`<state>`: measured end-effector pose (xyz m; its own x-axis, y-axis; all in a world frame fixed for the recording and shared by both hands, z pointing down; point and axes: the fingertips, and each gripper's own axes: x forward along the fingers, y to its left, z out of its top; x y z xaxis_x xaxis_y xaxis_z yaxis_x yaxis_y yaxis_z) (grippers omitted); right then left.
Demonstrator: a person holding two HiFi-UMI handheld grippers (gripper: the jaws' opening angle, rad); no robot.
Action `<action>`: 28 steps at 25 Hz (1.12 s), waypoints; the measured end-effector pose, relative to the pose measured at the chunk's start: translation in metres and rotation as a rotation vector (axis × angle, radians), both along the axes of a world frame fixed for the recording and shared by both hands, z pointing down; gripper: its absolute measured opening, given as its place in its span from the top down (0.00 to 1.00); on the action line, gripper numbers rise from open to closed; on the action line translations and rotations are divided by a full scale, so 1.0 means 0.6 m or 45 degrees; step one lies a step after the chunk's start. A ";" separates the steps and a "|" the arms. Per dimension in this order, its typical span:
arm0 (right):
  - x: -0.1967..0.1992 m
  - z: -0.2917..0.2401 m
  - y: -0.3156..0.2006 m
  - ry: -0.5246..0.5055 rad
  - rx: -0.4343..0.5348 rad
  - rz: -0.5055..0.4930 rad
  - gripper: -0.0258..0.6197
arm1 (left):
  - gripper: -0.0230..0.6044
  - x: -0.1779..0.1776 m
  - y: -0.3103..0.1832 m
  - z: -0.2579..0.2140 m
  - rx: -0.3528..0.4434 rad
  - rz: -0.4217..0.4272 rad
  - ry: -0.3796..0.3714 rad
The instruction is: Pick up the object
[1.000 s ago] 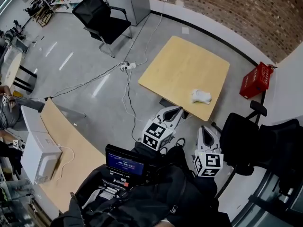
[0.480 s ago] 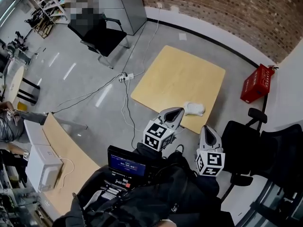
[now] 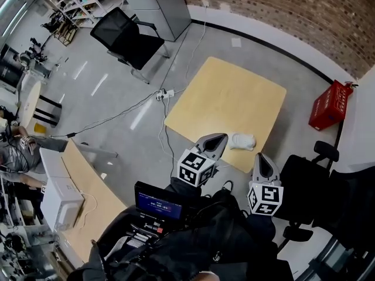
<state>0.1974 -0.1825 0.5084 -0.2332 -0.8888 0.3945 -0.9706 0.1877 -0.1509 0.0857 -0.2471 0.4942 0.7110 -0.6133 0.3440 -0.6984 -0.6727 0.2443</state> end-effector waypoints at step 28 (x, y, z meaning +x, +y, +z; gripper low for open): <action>-0.057 0.319 -0.018 0.627 -0.325 -0.452 0.95 | 0.97 -0.052 0.008 0.258 -0.364 -0.093 -0.171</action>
<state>0.1631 -0.1930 0.6995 -0.2329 -0.6558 0.7181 -0.8232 0.5261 0.2134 0.0544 -0.2425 0.6488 0.6053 -0.5260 0.5974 -0.7810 -0.5374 0.3182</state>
